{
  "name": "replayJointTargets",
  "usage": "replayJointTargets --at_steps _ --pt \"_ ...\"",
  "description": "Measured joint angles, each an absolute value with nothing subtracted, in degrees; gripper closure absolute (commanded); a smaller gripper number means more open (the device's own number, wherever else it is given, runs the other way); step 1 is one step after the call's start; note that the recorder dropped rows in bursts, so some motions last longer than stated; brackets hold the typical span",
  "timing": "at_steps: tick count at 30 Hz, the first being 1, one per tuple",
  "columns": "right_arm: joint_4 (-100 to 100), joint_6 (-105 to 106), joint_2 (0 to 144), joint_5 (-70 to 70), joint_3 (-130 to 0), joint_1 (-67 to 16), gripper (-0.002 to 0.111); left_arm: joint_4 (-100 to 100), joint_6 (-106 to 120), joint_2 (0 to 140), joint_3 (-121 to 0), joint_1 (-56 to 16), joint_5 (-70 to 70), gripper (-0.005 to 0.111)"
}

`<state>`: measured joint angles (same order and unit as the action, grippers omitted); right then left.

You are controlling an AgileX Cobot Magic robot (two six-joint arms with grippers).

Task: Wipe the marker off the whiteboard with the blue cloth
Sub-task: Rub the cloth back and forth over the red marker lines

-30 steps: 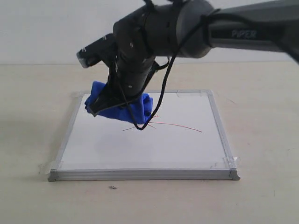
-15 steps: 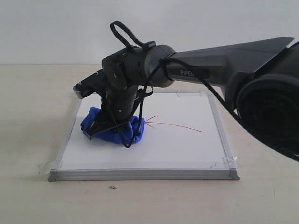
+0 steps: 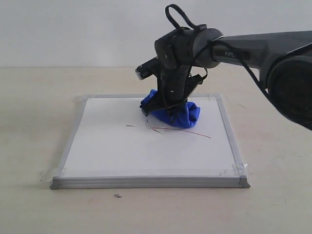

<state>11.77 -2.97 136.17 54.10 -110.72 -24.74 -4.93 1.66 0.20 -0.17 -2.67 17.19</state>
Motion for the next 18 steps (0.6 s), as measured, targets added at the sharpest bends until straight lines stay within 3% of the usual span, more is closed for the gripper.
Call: replayJointTargets --at_steps 6,14,18 --pt "6.5 5.8 135.9 53.6 -110.8 -27.1 0.108 -4.9 1.7 0.2 -0.2 -2.7 17.2 0.102" --pt "-2.9 14.9 136.5 40.4 -110.8 -40.3 0.108 -4.9 1.7 0.2 -0.2 -2.7 17.2 0.102" --pt "0.0 10.7 136.5 40.9 -110.7 -40.4 0.108 -4.9 1.7 0.2 -0.2 -2.7 17.2 0.102"
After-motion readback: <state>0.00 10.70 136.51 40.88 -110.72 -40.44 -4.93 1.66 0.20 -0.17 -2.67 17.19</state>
